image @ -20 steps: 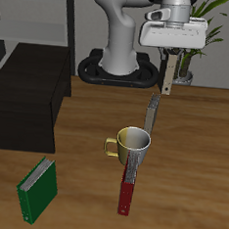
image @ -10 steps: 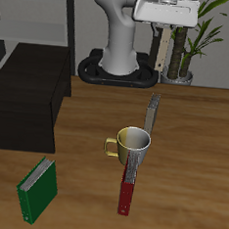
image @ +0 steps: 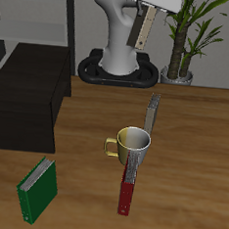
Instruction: Place the left yellow book in the top region of the shelf
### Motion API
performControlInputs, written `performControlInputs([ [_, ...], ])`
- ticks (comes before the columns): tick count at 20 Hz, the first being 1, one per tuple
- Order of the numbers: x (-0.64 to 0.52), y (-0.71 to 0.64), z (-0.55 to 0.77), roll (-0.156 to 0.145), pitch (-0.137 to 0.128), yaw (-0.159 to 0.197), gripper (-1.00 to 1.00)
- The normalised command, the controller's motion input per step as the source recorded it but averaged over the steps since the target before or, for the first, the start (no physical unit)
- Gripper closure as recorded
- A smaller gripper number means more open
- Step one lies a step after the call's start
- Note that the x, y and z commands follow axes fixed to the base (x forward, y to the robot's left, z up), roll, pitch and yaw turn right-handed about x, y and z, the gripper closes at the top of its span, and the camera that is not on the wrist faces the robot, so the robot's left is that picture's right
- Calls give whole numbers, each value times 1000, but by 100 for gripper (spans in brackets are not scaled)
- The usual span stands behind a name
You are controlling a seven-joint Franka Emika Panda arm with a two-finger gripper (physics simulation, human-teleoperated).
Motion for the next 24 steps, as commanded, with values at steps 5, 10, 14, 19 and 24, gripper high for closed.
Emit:
performControlInputs([
  [5, 17, -505, -49, -164, -7, 14, 100],
  [10, 110, -380, -242, -130, 28, -4, 100],
  [14, 107, -153, -330, -72, 25, 36, 100],
  [19, 134, -23, -354, -81, 32, 37, 100],
  [24, 149, 49, -360, -82, 12, 40, 100],
])
